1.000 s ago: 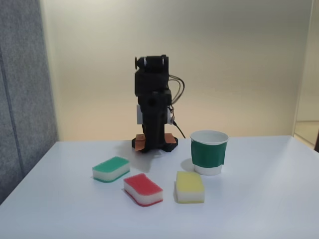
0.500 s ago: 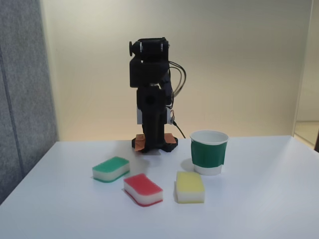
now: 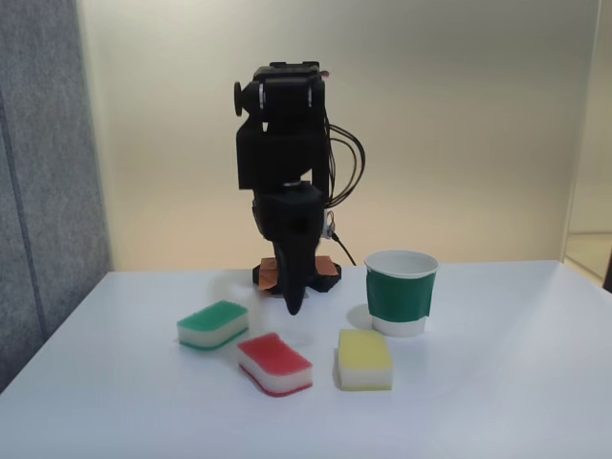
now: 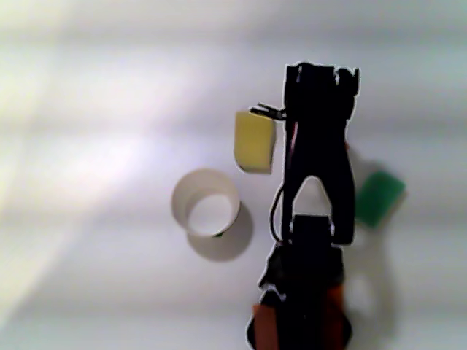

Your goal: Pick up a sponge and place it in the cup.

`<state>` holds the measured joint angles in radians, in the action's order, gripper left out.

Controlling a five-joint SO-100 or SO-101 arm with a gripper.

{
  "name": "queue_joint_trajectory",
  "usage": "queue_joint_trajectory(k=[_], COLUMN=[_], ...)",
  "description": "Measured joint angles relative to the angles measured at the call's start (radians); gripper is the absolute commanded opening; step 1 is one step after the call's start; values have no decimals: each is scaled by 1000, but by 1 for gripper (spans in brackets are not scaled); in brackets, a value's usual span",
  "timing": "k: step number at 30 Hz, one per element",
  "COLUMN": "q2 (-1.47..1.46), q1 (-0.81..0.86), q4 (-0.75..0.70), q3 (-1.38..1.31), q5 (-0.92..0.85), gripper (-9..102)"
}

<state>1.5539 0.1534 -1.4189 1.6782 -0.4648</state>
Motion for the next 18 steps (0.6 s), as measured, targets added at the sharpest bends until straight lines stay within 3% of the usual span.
queue_joint_trajectory(k=[5,10,18], q2=[-127,-216,-242], q1=[21,25,48], q4=[-144,-213,-107], q3=[-158,-296,-345], q5=[-293,-701,-1198], gripper=[0,0,0])
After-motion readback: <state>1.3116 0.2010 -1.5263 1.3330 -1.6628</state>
